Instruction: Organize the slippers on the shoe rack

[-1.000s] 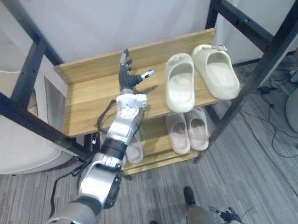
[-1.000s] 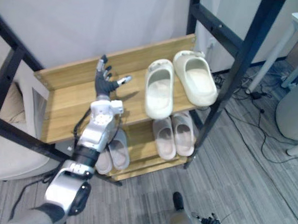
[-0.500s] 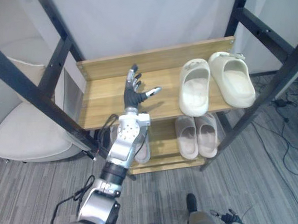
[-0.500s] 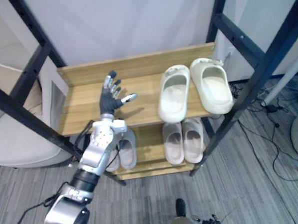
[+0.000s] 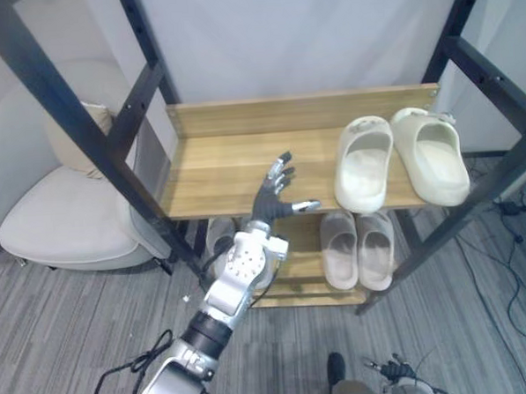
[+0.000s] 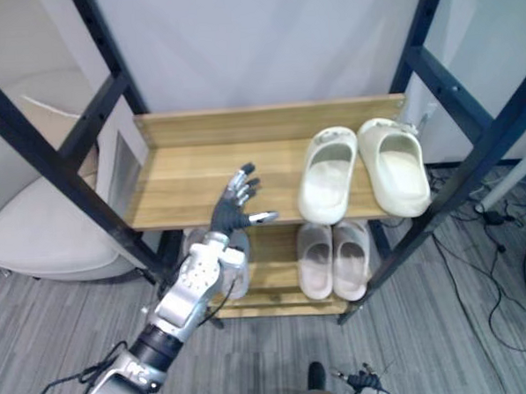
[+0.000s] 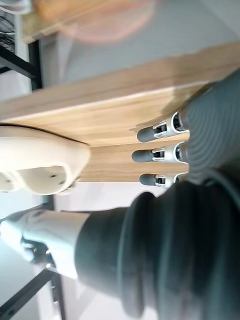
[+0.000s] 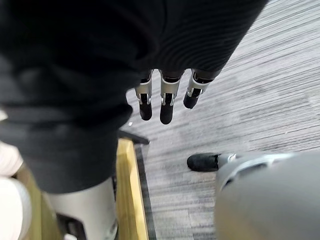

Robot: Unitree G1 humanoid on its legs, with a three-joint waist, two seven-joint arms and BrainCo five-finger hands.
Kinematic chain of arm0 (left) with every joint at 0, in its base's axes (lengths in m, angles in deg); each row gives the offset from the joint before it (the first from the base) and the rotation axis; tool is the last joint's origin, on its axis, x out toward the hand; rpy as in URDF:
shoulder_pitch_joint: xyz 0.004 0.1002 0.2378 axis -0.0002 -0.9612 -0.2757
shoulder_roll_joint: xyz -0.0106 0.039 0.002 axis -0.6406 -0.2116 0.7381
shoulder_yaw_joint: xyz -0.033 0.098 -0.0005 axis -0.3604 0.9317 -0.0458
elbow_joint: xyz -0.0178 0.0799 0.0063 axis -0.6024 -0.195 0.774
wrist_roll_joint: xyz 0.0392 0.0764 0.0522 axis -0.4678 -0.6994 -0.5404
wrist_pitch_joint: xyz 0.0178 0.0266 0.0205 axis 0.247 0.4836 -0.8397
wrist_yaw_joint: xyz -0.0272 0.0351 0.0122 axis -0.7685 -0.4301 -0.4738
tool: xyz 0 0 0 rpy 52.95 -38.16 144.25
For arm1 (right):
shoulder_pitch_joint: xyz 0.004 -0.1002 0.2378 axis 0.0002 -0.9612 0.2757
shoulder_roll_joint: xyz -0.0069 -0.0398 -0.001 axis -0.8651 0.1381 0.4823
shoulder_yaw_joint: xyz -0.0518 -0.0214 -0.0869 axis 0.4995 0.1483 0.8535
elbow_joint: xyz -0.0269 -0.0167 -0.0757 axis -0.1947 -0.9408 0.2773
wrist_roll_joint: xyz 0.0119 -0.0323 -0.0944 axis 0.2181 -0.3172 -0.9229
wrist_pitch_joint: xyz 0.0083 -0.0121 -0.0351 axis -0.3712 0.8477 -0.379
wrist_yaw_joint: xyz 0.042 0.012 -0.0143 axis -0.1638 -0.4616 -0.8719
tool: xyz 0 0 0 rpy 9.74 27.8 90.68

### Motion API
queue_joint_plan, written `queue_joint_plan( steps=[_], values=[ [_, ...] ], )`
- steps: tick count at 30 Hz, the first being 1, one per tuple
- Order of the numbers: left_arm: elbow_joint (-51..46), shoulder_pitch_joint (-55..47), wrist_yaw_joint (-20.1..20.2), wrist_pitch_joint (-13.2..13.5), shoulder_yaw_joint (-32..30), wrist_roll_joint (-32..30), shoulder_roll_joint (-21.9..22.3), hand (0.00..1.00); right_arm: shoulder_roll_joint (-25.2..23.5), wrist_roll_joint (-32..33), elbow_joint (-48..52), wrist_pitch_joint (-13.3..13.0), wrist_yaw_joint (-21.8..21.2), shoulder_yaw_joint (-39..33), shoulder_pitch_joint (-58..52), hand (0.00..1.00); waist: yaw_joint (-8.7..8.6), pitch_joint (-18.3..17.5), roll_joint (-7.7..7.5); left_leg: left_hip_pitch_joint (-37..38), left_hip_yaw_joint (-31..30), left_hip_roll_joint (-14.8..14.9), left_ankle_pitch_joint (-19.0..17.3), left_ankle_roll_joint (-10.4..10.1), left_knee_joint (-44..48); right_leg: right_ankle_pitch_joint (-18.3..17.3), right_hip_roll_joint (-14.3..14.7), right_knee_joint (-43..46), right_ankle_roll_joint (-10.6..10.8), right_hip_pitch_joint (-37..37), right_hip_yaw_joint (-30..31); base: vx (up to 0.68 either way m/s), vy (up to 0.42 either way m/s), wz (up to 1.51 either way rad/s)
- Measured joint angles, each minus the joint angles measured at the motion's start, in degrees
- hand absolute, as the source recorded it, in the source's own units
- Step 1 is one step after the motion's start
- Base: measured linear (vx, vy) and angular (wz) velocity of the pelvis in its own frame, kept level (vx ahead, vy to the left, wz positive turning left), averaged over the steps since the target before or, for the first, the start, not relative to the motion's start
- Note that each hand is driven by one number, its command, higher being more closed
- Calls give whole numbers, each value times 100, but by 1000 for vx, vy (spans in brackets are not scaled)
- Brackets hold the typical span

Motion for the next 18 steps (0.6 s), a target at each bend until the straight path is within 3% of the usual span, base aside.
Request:
queue_joint_plan(
  steps=[3, 11, 18],
  values=[
    [-3, 2, 171, 70, 260, 98, 13, 0, -92, 2, 0, 0, 0, 174, 78, 0, 14, -18, -30, 20, -47, -3, 77, -18, -109, -36, -1, 1, -10, -2, -39, -3, -26, 7],
    [43, 36, 172, 105, 695, 180, 53, 0, -169, 1, -2, 1, 16, 214, 90, 0, 11, -40, -147, 18, -133, 14, 129, -48, -153, -60, 6, 1, -31, 16, -131, 2, -15, 6],
    [629, 566, 147, 119, 1003, 195, 184, 0, -225, 1, -3, 0, 82, 207, 89, 0, -54, -47, -231, 44, -89, 10, 135, -52, -170, -60, 5, 0, -31, 16, -70, 0, -1, -1]
  ],
)
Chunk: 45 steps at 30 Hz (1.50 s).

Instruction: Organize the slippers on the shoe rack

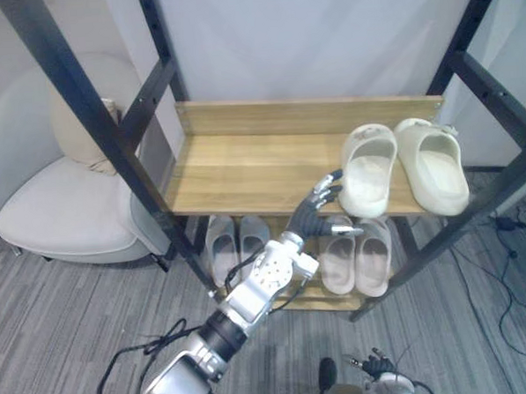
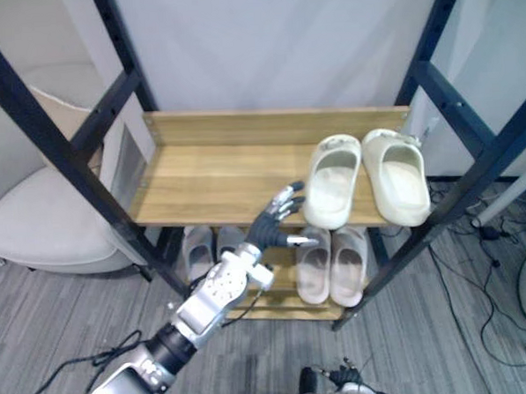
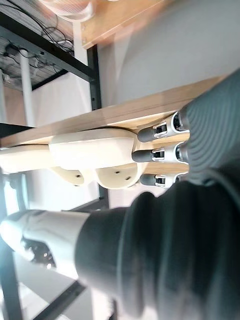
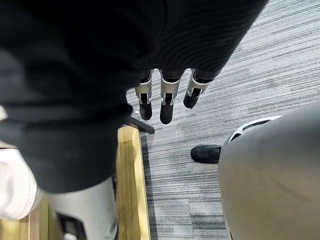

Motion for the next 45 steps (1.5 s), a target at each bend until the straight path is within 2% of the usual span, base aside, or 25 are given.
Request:
queue_joint_plan(
  steps=[7, 16, 19, 21, 23, 24, 29, 31, 34, 36, 41, 43, 45],
  values=[
    [659, 555, -115, 27, 24, -24, 287, 0, -47, -1, 7, 0, 37, -61, 0, 0, -85, 37, -60, 58, 226, -10, -5, -28, -121, -25, 25, 0, 14, -69, 203, -13, -6, -16],
    [963, 931, -345, 34, -204, -120, 305, 0, -76, -26, 19, 5, 45, -296, 55, 0, -135, 43, -51, 55, 254, 63, -24, -60, -144, -73, 112, 2, 8, -143, 209, 39, -16, -3],
    [935, 982, -346, -73, -276, -172, 292, 0, -87, -52, 18, 5, 47, -442, 117, 0, -168, 49, -42, 56, 238, 52, -24, -60, -144, -73, 99, 2, 9, -137, 185, 0, -1, 2],
    [569, 951, -344, -213, -362, -263, 194, 0, -88, -57, 17, 3, 54, -491, 137, 0, -154, 57, -29, 47, 189, 38, -20, -57, -141, -72, 73, 6, 10, -123, 141, -14, -1, 9],
    [-18, 952, -354, -233, -468, -293, 152, 0, -86, -62, 15, -9, 61, -486, 93, 0, -109, 52, -18, -66, 91, 11, -7, -56, -67, -77, 11, 42, 18, -157, 90, -16, 4, 24],
    [-648, 950, -352, -218, -490, -332, 111, 0, -85, -62, -26, -8, 60, -481, 69, 0, -35, 50, -13, -144, 42, -35, 62, -59, -65, -83, -29, 44, 29, -201, 72, -20, -4, 25],
    [-2128, 760, -323, -66, -466, -325, 27, 0, -14, -98, -215, -23, 36, -312, 30, 0, 209, 11, 53, -176, -125, -82, 129, -63, 32, -87, -92, 46, 27, -126, 1, -39, -18, 15],
    [-2852, 420, -203, 101, -361, -208, -18, 0, 43, -106, -215, -71, 24, -184, 15, 0, 276, -37, 124, -249, -236, -93, 140, -44, 100, -100, -119, 46, 26, -116, -73, -72, -33, 22],
    [-3187, 106, 27, 215, -143, 108, -168, 0, 113, -114, -225, -71, 3, 9, 7, 0, 310, -80, 181, -299, -353, -94, 150, -28, 98, -144, -126, 46, -31, -123, -151, -64, -26, 17],
    [-3308, -298, 331, 231, 144, 655, -200, 0, 173, -121, -232, -70, -39, 217, -22, 0, 419, -90, 197, -344, -370, -74, 155, -14, 93, -150, -125, 45, -20, -118, -184, -127, -40, 9],
    [-3285, -981, 806, 193, 818, 1218, -235, 0, 180, -128, -232, -69, -89, 303, -33, 0, 467, -128, 190, -355, -481, -38, 153, -12, 87, -145, -111, 45, -26, -60, -265, -57, -21, 8],
    [-3001, -1289, 1096, 145, 1106, 1309, -288, 0, 182, -141, -232, -66, -110, 453, -32, 0, 475, -175, 194, -361, -501, -20, 159, -22, 86, -132, -98, 45, -39, -58, -285, 0, -20, 6],
    [-2244, -1682, 1344, 37, 1260, 1251, -475, 0, 214, -197, -218, -63, -136, 475, -14, 0, 464, -220, 200, -313, -496, 2, 172, -47, 38, -94, -48, 40, -67, -35, -290, 0, 0, 0]
  ],
)
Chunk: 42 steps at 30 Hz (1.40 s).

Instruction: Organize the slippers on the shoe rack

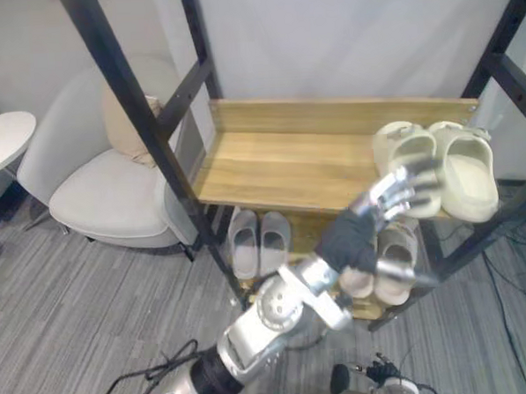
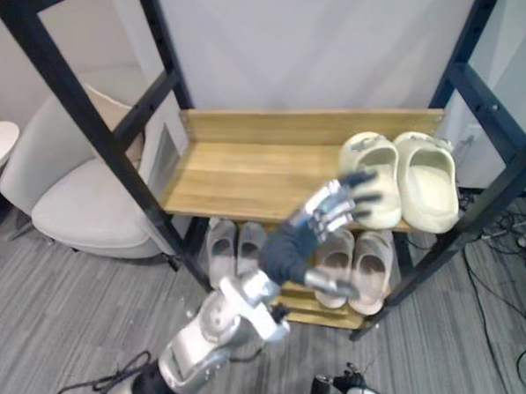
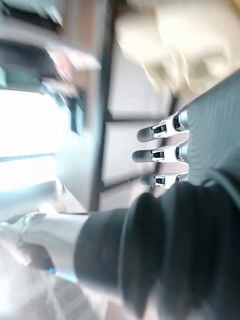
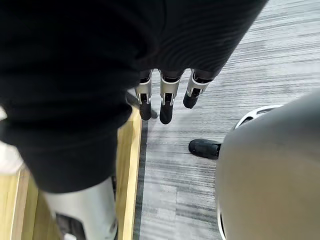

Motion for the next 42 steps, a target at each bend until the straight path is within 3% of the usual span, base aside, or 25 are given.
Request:
queue_joint_plan(
  steps=[3, 8, 9, 14, 17, 21, 34, 38, 42],
  values=[
    [967, -332, 106, -116, -48, -38, -133, 0, -6, -118, 1, 6, -3, 126, 6, 0, -2, -16, 7, 57, 4, 33, 22, -37, -50, -8, 37, -5, -12, 21, 7, 14, -12, -2],
    [3271, -719, 169, -273, -905, -954, -89, 0, -27, -127, 14, 6, -1, 246, 26, 0, -16, 14, -54, 190, 12, 144, 66, -127, -182, -29, 156, -22, -49, 65, -2, 34, -33, -2],
    [3970, -717, 13, -286, -1363, -1398, -74, 0, -38, -125, 18, 6, 9, 254, 31, 0, -25, 48, -108, 233, -4, 186, 65, -153, -184, -55, 179, -33, -75, 118, -43, 38, -30, 1],
    [5420, -667, -451, -306, -2574, -2157, -44, 0, -128, -126, 17, 10, 46, 220, 56, 0, -31, 153, -285, 306, -7, 267, 72, -210, -236, -104, 252, -38, -121, 186, -103, 9, -17, 2],
    [6160, -673, -813, -446, -3201, -2564, -32, 0, -156, -127, 16, 15, 59, 139, 58, 0, -40, 168, -301, 325, 1, 279, 60, -229, -244, -123, 264, -38, -116, 190, -97, 28, 6, -2],
    [6381, -698, -1207, -521, -3764, -2886, -37, 0, -193, -132, 12, 19, 60, -84, 73, 0, -41, 200, -286, 379, 6, 279, 44, -254, -248, -130, 268, -39, -107, 207, -86, 24, 8, 0],
    [6723, -922, -1348, -628, -4692, -3097, 189, 0, -233, -172, 7, 22, 58, -302, 157, 0, -41, 328, -242, 475, 89, 375, 3, -315, -234, -159, 360, -38, -137, 288, -10, -3, 2, -4],
    [6800, -1030, -1354, -644, -4919, -3099, 226, 0, -227, -196, 3, 23, 58, -294, 162, 0, -61, 357, -211, 420, -210, 360, 25, -339, -184, -220, 319, 2, -150, 420, -335, -8, -5, 40],
    [6636, -961, -1357, -620, -4944, -3079, 323, 0, -180, -194, -8, 31, 59, -247, 298, 0, 49, 502, -172, -148, -737, 191, 407, -448, -121, -308, 155, 64, -172, 259, -945, -63, -23, 95]
  ],
)
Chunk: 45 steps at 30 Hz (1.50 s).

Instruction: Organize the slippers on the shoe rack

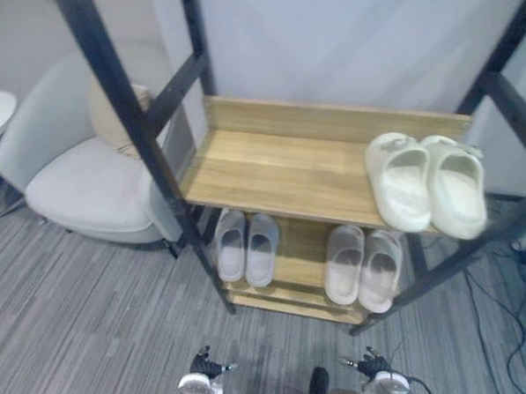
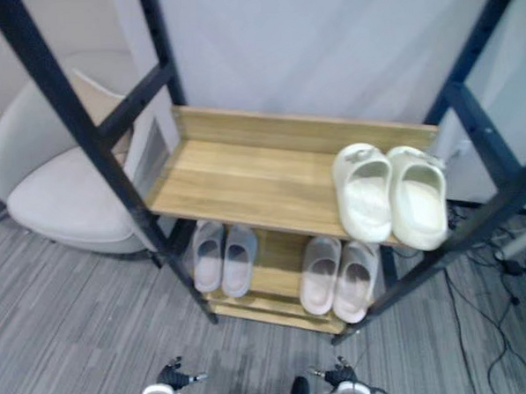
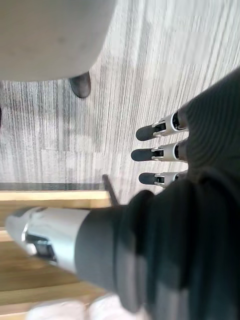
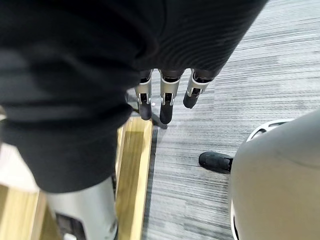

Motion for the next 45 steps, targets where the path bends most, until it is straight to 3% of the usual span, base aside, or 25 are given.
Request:
queue_joint_plan(
  steps=[3, 4, 5, 6, 9, 11, 12, 14, 16, 17, 18, 21, 27, 30, 31, 32, 34, 36, 37, 39, 41, 42, 43, 44, 45],
  values=[
    [-118, 14, -84, 8, 64, 68, -67, 0, 32, -2, -55, 2, 8, -31, 353, 0, 60, 109, 7, -679, -31, -28, 509, -108, 13, -440, -223, 713, -270, -672, -267, -133, -49, 97],
    [-137, 31, -91, 15, 55, 119, -67, 0, 53, -3, -52, 1, 15, -60, 366, 0, 71, 122, 1, -693, 133, 0, 486, -72, 97, -466, -244, 725, -304, -669, -381, -114, -60, 126],
    [-146, 50, -92, 15, 57, 162, -60, 0, 118, -4, 20, -24, 22, -148, 311, 0, 61, 145, -43, -739, 788, 123, 93, 247, 706, -540, -306, 830, -338, -603, -653, -20, -30, 80],
    [-146, 48, -85, 16, 67, 161, -56, 0, 153, -6, 78, -57, 19, -239, 244, 0, 31, 147, -41, -702, 1097, 184, -76, 352, 896, -587, -317, 870, -311, -560, -752, -23, -20, 93],
    [-139, 18, -82, 64, 62, 214, -1, 0, 262, -127, 240, -67, 15, -654, -204, 0, -49, 119, -22, -388, 1738, 299, -255, 306, 396, -705, -297, 1009, -142, -483, -1145, -61, 69, 76],
    [-159, -1, -79, 100, 59, 235, -64, 0, 232, -157, 234, -11, -1, -729, -405, 0, -49, 85, -186, -466, 1620, 152, -231, 340, 277, -895, -500, 1412, -7, -674, -1170, -70, 97, 49],
    [-140, -18, -78, 99, 63, 266, -142, 0, 191, -167, 234, 60, -10, -722, -566, 0, -67, 74, -284, -461, 1565, -19, -259, 390, 311, -1231, -879, 2112, 156, -886, -1116, -13, 134, 35],
    [-103, -62, -78, 99, 71, 279, -156, 0, 158, -159, 235, 93, -8, -717, -633, 0, -122, 69, -304, -453, 1431, -183, -312, 478, 406, -1463, -1140, 2600, 307, -984, -964, 24, 87, 45],
    [-65, -19, -78, 106, 188, 312, -146, 0, 186, -173, 251, 97, -14, -679, -574, 0, -256, 100, -264, -483, 1090, -431, -367, 576, 535, -1420, -1236, 3396, 125, -1263, 263, 40, 64, 89],
    [-69, -29, -79, 126, 259, 346, -153, 0, 240, -182, 246, 102, -26, -616, -506, 0, -264, 113, -225, -467, 901, -471, -375, 606, 585, -1332, -1135, 3856, 2, -1441, 1047, 97, 26, 116],
    [-81, -50, -82, 123, 278, 388, -165, 0, 241, -213, 244, 91, -33, -516, -469, 0, -291, 94, -179, -431, 610, -445, -309, 628, 592, -1456, -770, 3932, 88, -1497, 1894, 131, -15, 119],
    [-69, -45, -80, 117, 273, 380, -302, 0, 85, -350, 242, 38, -51, -477, -435, 0, -272, -8, -389, -501, -114, -457, -44, 452, 398, -1677, -170, 2456, 179, -782, 2718, 145, -165, 129],
    [-50, -59, -68, 122, 120, 359, -212, 0, -190, -376, 129, -14, -76, -364, -163, 0, -225, -9, -370, -401, -536, -273, 611, 204, -346, -1561, 8, 1490, 81, -106, 2059, 46, -153, 76],
    [-52, -12, -68, 129, 70, 353, -195, 0, -191, -373, 132, -39, -64, -223, -149, 0, -239, -10, -383, -538, -404, -245, 967, 209, -477, -1553, 48, 1461, 69, -25, 1691, -38, -78, 71],
    [-59, 11, -67, 131, 86, 351, -172, 0, -185, -373, 115, -36, -61, -228, -163, 0, -277, -8, -384, -686, -195, -264, 1124, 347, -454, -1544, 20, 1475, 53, -41, 1507, -102, -32, 133],
    [-59, 15, -66, 131, 123, 324, -146, 0, -199, -348, 70, -36, -47, -280, -175, 0, -330, -2, -355, -876, 637, -231, 1012, 799, -290, -1550, -24, 1520, 32, -45, 1118, -117, -14, 119],
    [-58, 73, -64, 119, 122, 312, -157, 0, -209, -327, 69, -39, -35, -303, -175, 0, -369, 33, -335, -1146, 1528, -102, 480, 1363, 254, -1659, 22, 1643, -16, -53, 883, -124, -2, 101],
    [-81, 114, -66, 117, 121, 252, -181, 0, -204, -195, 216, -31, -19, -418, -202, 0, -362, 87, -283, -1483, 1800, -28, 167, 1319, 754, -2028, 5, 1808, 69, -60, 758, -138, -20, 119],
    [-66, 160, -69, 108, 118, 252, -156, 0, -199, -133, 253, -33, -18, -480, -202, 0, -416, 100, -361, -1475, 1920, -18, 148, 1291, 731, -2193, -34, 1709, 49, -39, 677, -136, 30, 136],
    [-56, 227, -64, 114, 125, 252, -108, 0, -208, -99, 275, -28, -4, -520, -257, 0, -473, 116, -341, -1728, 2209, 66, 4, 1248, 1380, -2285, -146, 1842, 154, -130, 481, -78, 89, 124],
    [-53, 159, -64, 99, 132, 251, -129, 0, -191, -106, 353, -15, -2, -518, -254, 0, -471, 108, -250, -1787, 2368, 83, -566, 1190, 2004, -2642, -177, 2236, 693, -103, 337, 116, 120, 115],
    [-68, 158, -65, 104, 162, 248, -208, 0, -214, -124, 375, 5, 2, -513, -312, 0, -479, 88, -356, -1702, 2309, -101, -644, 1141, 1960, -2654, -338, 2627, 915, -52, 388, 261, 131, 121],
    [-53, 156, -69, 102, 168, 247, -217, 0, -210, -124, 391, 26, -6, -505, -320, 0, -412, 108, -447, -1572, 2082, -369, -692, 1136, 1804, -2603, -517, 3538, 839, -371, 830, 272, 141, 114],
    [-57, 182, -77, 102, 174, 252, -220, 0, -201, -125, 461, 28, -4, -505, -279, 0, -390, 144, -430, -1516, 1913, -497, -687, 1168, 1701, -2403, -554, 4460, 452, -860, 1308, 263, 136, 110],
    [-56, 199, -76, 95, 172, 254, -241, 0, -201, -137, 477, 21, -5, -494, -196, 0, -437, 197, -405, -1402, 1679, -607, -682, 1167, 1572, -2468, -376, 5119, 295, -1239, 1796, 211, 113, 108]
  ],
)
